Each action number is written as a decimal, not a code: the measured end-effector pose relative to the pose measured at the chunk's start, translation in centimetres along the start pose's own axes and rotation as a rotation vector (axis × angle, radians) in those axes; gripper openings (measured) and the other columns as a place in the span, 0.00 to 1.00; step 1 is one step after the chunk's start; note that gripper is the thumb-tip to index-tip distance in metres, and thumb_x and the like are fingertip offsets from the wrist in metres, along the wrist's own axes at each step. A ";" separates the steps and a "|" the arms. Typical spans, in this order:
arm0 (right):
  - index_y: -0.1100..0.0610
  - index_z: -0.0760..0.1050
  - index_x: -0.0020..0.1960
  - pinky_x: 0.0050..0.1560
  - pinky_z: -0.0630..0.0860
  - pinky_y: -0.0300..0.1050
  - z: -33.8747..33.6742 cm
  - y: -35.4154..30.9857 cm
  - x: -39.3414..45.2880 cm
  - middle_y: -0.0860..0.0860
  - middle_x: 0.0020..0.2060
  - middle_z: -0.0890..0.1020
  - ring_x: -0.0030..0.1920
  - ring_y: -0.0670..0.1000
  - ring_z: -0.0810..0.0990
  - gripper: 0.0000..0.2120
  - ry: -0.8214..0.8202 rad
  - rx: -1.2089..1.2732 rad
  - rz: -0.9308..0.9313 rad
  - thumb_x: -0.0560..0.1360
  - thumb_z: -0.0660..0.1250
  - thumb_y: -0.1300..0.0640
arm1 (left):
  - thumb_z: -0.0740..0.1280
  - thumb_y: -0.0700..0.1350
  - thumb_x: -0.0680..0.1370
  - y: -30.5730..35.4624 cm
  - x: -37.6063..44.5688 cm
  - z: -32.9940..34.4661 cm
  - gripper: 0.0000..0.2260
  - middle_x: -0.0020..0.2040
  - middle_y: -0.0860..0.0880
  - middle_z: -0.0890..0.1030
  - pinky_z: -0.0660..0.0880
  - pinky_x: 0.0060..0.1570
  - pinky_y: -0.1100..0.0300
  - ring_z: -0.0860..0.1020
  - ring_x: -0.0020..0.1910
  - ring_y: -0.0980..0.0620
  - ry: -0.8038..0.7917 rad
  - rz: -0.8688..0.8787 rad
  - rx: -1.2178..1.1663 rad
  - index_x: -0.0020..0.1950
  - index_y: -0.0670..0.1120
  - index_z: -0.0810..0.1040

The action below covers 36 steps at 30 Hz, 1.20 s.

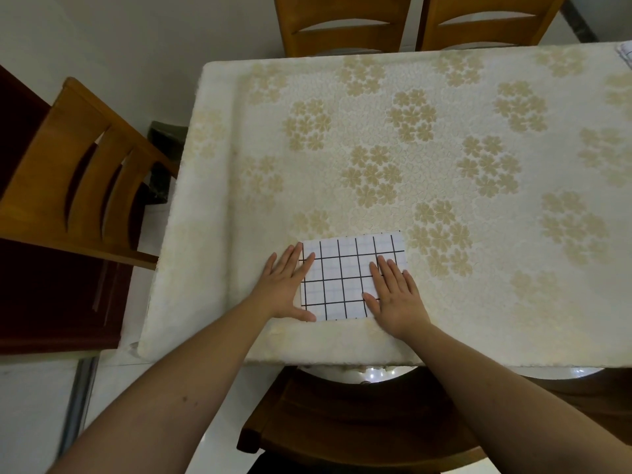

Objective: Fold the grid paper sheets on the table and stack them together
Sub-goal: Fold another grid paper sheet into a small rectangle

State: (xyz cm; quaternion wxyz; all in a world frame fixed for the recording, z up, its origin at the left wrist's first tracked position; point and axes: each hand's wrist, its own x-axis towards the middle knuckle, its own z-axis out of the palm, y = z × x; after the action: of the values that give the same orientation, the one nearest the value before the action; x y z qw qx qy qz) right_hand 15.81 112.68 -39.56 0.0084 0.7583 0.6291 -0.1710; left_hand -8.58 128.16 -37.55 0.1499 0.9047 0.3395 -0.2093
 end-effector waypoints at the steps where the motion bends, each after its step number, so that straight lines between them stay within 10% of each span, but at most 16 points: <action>1: 0.51 0.38 0.78 0.74 0.33 0.48 0.0 0.0 0.0 0.50 0.77 0.40 0.77 0.50 0.36 0.36 -0.001 0.004 0.000 0.76 0.28 0.33 | 0.62 0.79 0.61 0.0 0.0 -0.1 0.60 0.74 0.48 0.24 0.32 0.72 0.45 0.25 0.73 0.49 -0.016 0.002 0.009 0.74 0.54 0.26; 17: 0.45 0.29 0.76 0.76 0.36 0.52 -0.2 1.7 -2.7 0.47 0.76 0.32 0.75 0.48 0.30 0.31 -0.030 0.024 0.141 0.76 0.30 0.35 | 0.65 0.77 0.61 0.9 -0.3 -1.7 0.61 0.74 0.49 0.24 0.34 0.72 0.43 0.27 0.73 0.49 -0.107 -0.048 -0.038 0.75 0.54 0.28; 21: 0.48 0.38 0.78 0.76 0.38 0.50 -0.8 1.2 -3.4 0.49 0.78 0.41 0.77 0.49 0.38 0.32 0.044 0.066 0.141 0.77 0.34 0.37 | 0.66 0.63 0.74 3.3 -1.6 -1.3 0.43 0.79 0.46 0.46 0.52 0.73 0.47 0.48 0.78 0.47 0.231 -0.277 -0.419 0.80 0.51 0.46; 24: 0.50 0.42 0.79 0.75 0.39 0.49 -1.0 0.3 -4.0 0.48 0.78 0.45 0.77 0.48 0.42 0.31 0.147 0.096 0.103 0.80 0.41 0.39 | 0.65 0.50 0.79 5.3 -3.0 -0.1 0.18 0.63 0.43 0.73 0.72 0.56 0.54 0.74 0.59 0.44 0.496 -0.531 -0.679 0.67 0.44 0.72; 27: 0.50 0.42 0.79 0.76 0.39 0.48 -0.7 -0.8 -4.4 0.48 0.78 0.46 0.78 0.48 0.43 0.30 0.163 0.092 0.021 0.81 0.43 0.39 | 0.64 0.49 0.80 7.0 -4.4 0.6 0.08 0.49 0.46 0.79 0.69 0.40 0.60 0.77 0.44 0.49 0.395 -0.680 -0.823 0.51 0.45 0.73; 36: 0.53 0.61 0.76 0.74 0.51 0.52 0.8 -3.6 -5.8 0.54 0.75 0.64 0.75 0.55 0.61 0.28 0.080 0.021 -0.149 0.82 0.48 0.40 | 0.68 0.51 0.77 8.2 -3.4 1.5 0.12 0.52 0.41 0.80 0.77 0.41 0.57 0.79 0.43 0.45 0.191 -0.844 -0.840 0.49 0.42 0.83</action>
State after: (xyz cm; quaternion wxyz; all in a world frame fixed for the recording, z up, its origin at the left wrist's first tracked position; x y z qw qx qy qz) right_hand 11.34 107.75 -38.01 -0.0377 0.7158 0.6816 -0.1472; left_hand -5.72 119.70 -36.19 0.3674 0.5701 0.7347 -0.0164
